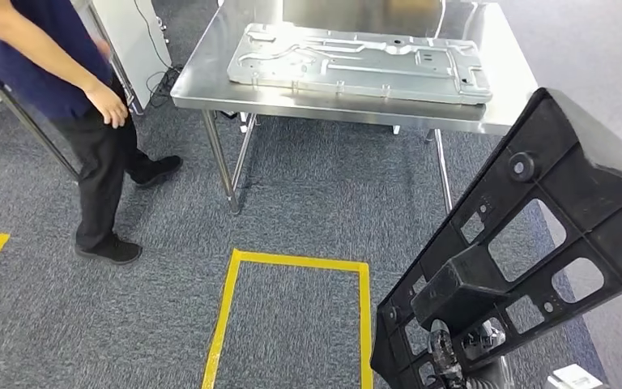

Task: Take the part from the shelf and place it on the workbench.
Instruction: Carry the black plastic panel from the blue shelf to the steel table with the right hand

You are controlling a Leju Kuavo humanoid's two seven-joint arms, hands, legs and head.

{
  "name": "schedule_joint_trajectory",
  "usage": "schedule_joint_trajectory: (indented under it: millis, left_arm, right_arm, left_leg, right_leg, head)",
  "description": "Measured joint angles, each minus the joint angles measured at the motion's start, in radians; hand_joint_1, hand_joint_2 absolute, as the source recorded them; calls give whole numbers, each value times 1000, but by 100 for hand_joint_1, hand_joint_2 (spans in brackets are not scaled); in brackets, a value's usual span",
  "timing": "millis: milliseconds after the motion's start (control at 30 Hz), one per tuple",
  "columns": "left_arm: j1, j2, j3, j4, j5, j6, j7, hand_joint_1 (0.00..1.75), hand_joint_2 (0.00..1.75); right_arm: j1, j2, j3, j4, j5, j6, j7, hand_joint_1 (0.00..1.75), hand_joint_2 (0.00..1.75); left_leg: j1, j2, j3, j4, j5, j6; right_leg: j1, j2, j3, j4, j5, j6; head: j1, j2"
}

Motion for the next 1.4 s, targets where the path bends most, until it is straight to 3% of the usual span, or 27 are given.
schedule_joint_trajectory:
  millis: [133,200,267,300,333,367,400,467,533,633,700,767,800,833,867,933,1000,1100,1167,1200,1267,1300,1333,1367,1400]
  left_arm:
    - [-5,2,0,0,0,0,0,0,0]
    - [-5,3,0,0,0,0,0,0,0]
    - [-4,5,0,0,0,-1,1,0,0]
    - [-3,6,0,0,0,-2,2,0,0]
    - [-2,7,0,0,0,-2,3,0,0]
    - [-2,8,0,0,0,-3,4,0,0]
    - [-1,9,0,0,0,-3,5,0,0]
    - [-3,11,0,0,0,-3,7,0,0]
    - [-5,13,0,0,0,-3,9,0,0]
    - [-5,14,1,0,0,-3,11,0,0]
    - [-6,14,1,0,0,-3,12,0,0]
    - [-7,15,1,0,-1,-2,13,0,0]
    - [-6,15,1,0,-2,-1,14,0,0]
    - [-6,15,1,0,-3,0,15,0,0]
    - [-6,15,1,0,-4,1,16,0,0]
    - [-7,14,1,1,-5,3,17,0,0]
    - [-10,14,1,1,-6,4,16,0,0]
    - [-11,15,1,1,-7,6,16,0,0]
    - [-10,15,1,1,-7,6,15,0,0]
    - [-11,15,1,1,-8,6,15,0,0]
    - [-12,15,1,1,-9,7,15,0,0]
    - [-11,16,1,1,-9,7,15,0,0]
    - [-9,17,1,1,-9,7,15,0,0]
    - [-8,18,1,1,-9,7,16,0,0]
    - [-6,19,1,1,-9,7,16,0,0]
  right_arm:
    - [1,-2,3,0,0,0,0,175,175]
    - [-1,-2,5,1,0,0,0,175,175]
    - [-2,-2,6,1,0,0,0,175,175]
    - [-2,-2,6,2,0,0,1,175,175]
    - [-2,-2,7,3,0,0,1,175,175]
    - [-2,-2,7,4,0,-1,2,175,175]
    - [-2,-2,8,5,1,-1,3,175,175]
    - [-4,-2,9,5,1,-4,6,175,175]
    - [-6,-3,12,6,1,-8,7,175,175]
    - [-7,-5,16,5,1,-15,8,175,175]
    - [-9,-7,16,6,2,-17,9,175,175]
    - [-10,-9,17,6,5,-21,13,175,175]
    - [-10,-10,18,7,9,-22,18,175,175]
    - [-10,-12,19,7,15,-25,25,175,175]
    - [-10,-14,21,7,23,-30,33,175,175]
    - [-11,-17,25,7,41,-42,45,175,175]
    - [-11,-18,29,8,52,-49,50,175,175]
    - [-11,-22,34,10,56,-52,53,175,175]
    - [-12,-23,37,10,57,-54,55,175,175]
    - [-13,-24,40,10,57,-56,57,175,175]
    - [-13,-24,45,12,57,-58,60,175,175]
    - [-13,-24,47,14,57,-59,62,175,175]
    - [-13,-24,49,15,57,-60,62,175,175]
    - [-13,-24,50,16,58,-63,63,175,175]
    - [-13,-24,51,16,58,-65,64,175,175]
  left_leg:
    - [1,1,-2,20,-21,-21]
    - [1,-1,-51,121,-72,-23]
    - [1,-1,-127,256,-121,-24]
    - [1,-2,-152,293,-122,-23]
    - [0,-2,-159,291,-101,-21]
    - [-1,-2,-147,248,-61,-16]
    - [-3,-3,-121,180,-16,-10]
    - [-10,-4,-74,65,33,1]
    - [-15,-5,-60,33,31,6]
    - [-8,-6,-50,16,36,18]
    - [-4,-3,-40,5,38,27]
    - [-4,-2,-37,4,35,31]
    - [-4,-3,-35,4,33,31]
    - [-3,-6,-31,4,30,29]
    - [-1,-11,-26,5,27,25]
    - [1,-23,-15,6,18,17]
    - [1,-34,-13,7,11,6]
    - [2,-46,-17,1,12,-13]
    - [3,-35,-26,28,-8,-21]
    - [4,-27,-45,71,-32,-22]
    - [3,-18,-114,203,-92,-24]
    - [3,-18,-145,259,-108,-24]
    - [2,-17,-162,284,-105,-22]
    - [1,-16,-160,270,-83,-20]
    - [0,-13,-139,220,-46,-15]
  right_leg:
    - [0,5,5,-13,-5,-27]
    - [0,3,13,-17,-8,-42]
    - [6,3,15,-16,-14,-51]
    - [9,4,18,-15,-16,-53]
    - [12,7,22,-14,-20,-55]
    - [14,9,28,-13,-24,-55]
    - [15,10,34,-13,-28,-53]
    - [20,13,42,-10,-37,-47]
    - [22,14,41,-9,-40,-38]
    - [20,13,41,2,-50,-22]
    - [15,11,6,79,-92,-9]
    - [8,10,-69,208,-143,3]
    - [4,10,-99,254,-150,7]
    - [0,10,-112,263,-137,11]
    - [-4,10,-104,234,-105,13]
    - [-10,22,-48,105,-26,14]
    - [-9,39,-6,12,2,8]
    - [-5,35,1,-7,-3,-10]
    - [-8,22,8,-18,-2,-25]
    - [-9,14,12,-22,-2,-32]
    - [-2,-3,15,-22,-7,-43]
    - [2,-11,16,-20,-10,-46]
    - [5,-18,18,-19,-12,-48]
    - [8,-25,20,-17,-15,-49]
    - [10,-29,24,-16,-19,-48]
  head:
    - [-1,0]
    - [-2,0]
    - [-2,0]
    - [-2,0]
    - [-2,0]
    - [-2,0]
    - [-2,0]
    - [-2,0]
    - [-1,0]
    - [-1,0]
    - [-1,0]
    - [-1,0]
    - [-1,0]
    - [-1,0]
    - [-1,0]
    - [-1,0]
    - [-1,0]
    - [-2,0]
    - [-2,0]
    - [-2,0]
    - [-2,0]
    - [-2,0]
    - [-2,0]
    - [-2,0]
    - [-2,0]
